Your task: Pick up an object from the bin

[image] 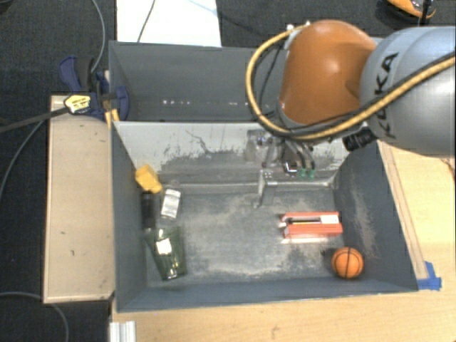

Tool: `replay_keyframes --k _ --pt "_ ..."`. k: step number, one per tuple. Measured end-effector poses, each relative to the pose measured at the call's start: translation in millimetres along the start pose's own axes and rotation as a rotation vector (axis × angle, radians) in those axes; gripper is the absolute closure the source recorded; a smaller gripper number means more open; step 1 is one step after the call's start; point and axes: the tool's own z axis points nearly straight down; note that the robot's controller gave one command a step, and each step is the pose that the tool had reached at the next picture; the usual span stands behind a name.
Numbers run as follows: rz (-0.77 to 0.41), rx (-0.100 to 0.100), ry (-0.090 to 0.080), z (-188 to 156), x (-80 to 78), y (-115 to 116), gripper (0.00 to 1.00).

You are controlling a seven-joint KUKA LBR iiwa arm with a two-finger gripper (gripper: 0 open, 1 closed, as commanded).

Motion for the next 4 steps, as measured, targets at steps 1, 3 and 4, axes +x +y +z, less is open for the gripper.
replay_keyframes --k 1,3,4 --pt "0.002 -0.001 -0.008 -5 -1.3 -1 0.0" --pt "0.031 -0.003 -0.026 -64 3.7 -43 0.0" --pt "0.091 0.0 -0.012 -20 10.7 -71 0.0"
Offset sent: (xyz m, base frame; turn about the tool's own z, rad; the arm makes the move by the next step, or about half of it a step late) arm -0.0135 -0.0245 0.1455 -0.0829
